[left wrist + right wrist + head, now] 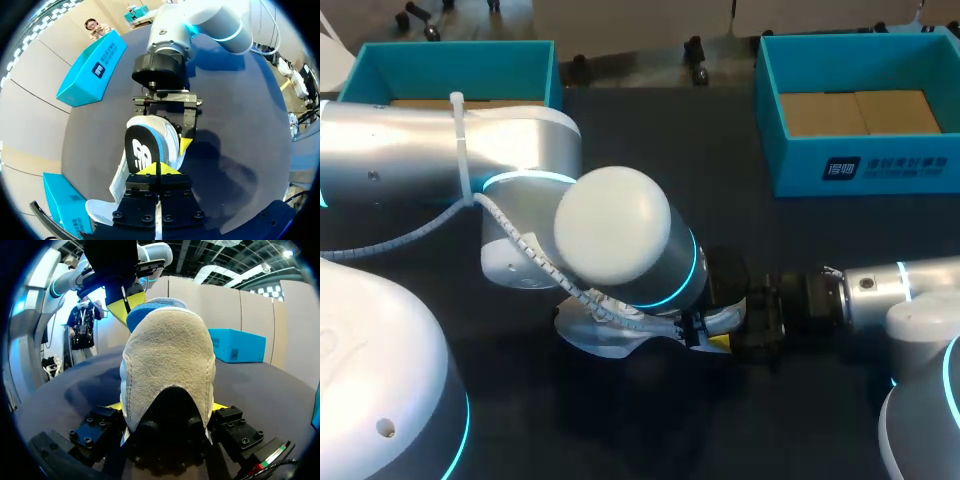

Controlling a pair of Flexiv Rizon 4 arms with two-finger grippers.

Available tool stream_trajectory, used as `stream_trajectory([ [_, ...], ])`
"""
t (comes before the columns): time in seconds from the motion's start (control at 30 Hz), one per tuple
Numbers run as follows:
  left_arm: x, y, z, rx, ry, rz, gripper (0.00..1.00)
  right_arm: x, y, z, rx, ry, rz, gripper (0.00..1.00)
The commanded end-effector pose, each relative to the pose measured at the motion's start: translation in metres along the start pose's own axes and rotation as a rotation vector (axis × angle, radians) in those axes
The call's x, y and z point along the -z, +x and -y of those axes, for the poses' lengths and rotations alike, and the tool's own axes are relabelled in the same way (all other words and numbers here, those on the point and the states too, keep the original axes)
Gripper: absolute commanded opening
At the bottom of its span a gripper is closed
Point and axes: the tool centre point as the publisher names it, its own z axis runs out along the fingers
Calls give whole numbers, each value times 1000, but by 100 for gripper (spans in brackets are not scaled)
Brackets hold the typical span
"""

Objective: Take the shoe out of the shoebox, open the shoe tongue, remove and reinsert the insole, then place the shoe into the shoebox

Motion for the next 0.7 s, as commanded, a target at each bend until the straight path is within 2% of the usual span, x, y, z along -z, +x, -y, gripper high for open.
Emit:
stream_trajectory([
  [0.03, 6, -2, 3, 9, 9, 21, 0, 0, 1, -1, -1, 6, 0, 0],
  [0.2, 15, -5, 5, 23, 23, 39, 0, 0, 1, -1, -1, 6, 0, 0],
  [0.43, 25, 6, 5, 24, 58, 120, 0, 0, 1, -1, -1, 6, 0, 0],
  [0.7, 29, 13, 6, 31, 76, 147, 0, 0, 1, -1, -1, 6, 0, 0],
])
